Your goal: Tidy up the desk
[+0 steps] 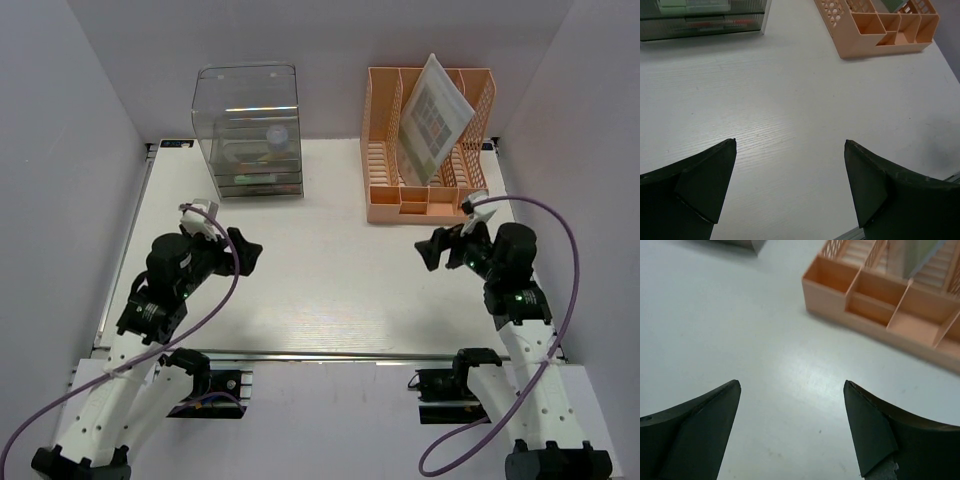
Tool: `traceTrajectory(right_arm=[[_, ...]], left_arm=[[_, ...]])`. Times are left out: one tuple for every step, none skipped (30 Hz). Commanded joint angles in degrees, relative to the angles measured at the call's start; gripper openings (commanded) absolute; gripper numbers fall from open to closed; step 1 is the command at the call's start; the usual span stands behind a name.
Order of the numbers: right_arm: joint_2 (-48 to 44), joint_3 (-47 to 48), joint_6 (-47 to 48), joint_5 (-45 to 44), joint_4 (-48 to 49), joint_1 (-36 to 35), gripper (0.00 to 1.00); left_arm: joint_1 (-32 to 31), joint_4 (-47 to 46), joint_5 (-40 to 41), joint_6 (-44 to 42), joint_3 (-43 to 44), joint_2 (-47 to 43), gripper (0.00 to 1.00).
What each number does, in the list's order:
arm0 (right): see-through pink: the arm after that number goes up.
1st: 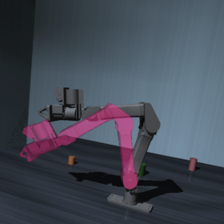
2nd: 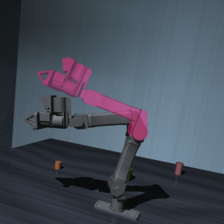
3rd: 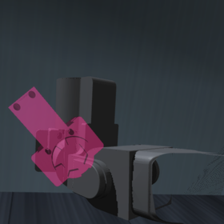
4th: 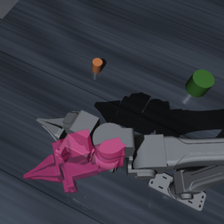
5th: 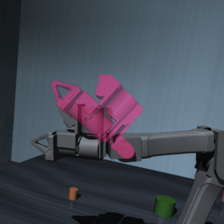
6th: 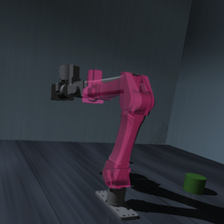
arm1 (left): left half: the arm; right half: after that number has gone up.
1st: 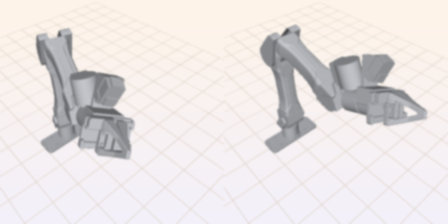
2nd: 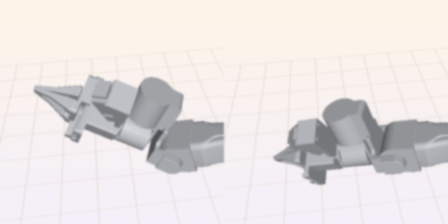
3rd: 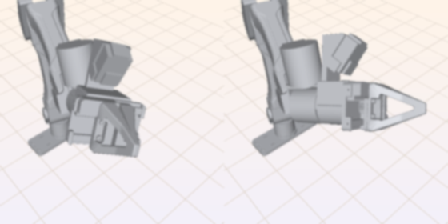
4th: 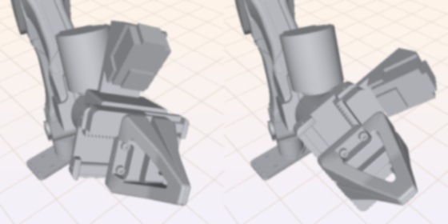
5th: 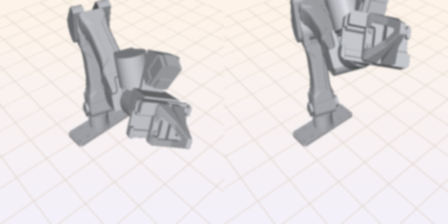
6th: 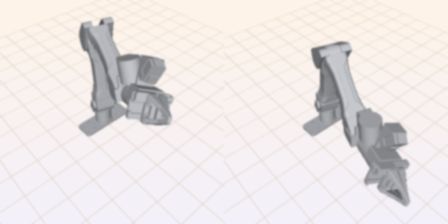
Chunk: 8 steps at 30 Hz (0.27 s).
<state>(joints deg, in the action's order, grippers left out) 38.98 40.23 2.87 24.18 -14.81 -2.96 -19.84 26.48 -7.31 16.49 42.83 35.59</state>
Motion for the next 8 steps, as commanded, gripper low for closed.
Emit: traceTrajectory(right_arm=[[-2.9,-2.7,-1.2,-0.6,-1.1,0.7,0.89],[-3.0,-3.2,-2.1,-0.5,-0.8,0.7,0.89],[-3.2,-3.8,-2.3,-0.4,-0.5,0.6,0.89],[-3.6,-4.1,-2.3,-0.4,-0.4,1.2,0.89],[-4.1,-4.5,-2.3,-0.3,0.3,1.6,0.89],[-4.3,-5.6,-1.8,-0.3,0.5,1.5,0.89],[-4.6,-6.0,-1.2,-0.3,0.6,1.8,0.89],[-5.1,-6.8,-1.1,-0.6,1.5,2.0,0.89]], left_arm=[[0.3,-4.7,-0.3,-2.0,-1.5,2.4,0.98],[0.3,-5.4,-0.6,-2.2,-2.7,2.5,0.98],[0.3,-6.7,-0.9,-2.2,-3.3,2.7,0.98],[0.3,-7.2,-1.1,-2.3,-3.7,2.7,0.98],[0.3,-7.6,-1.6,-2.3,-4.0,2.8,0.98],[0.3,-7.8,-1.6,-2.4,-4.0,2.8,0.98],[0.3,-7.8,-1.5,-2.6,-4.1,2.7,0.98],[0.3,-7.8,-1.1,-2.7,-4.2,2.6,0.98]])
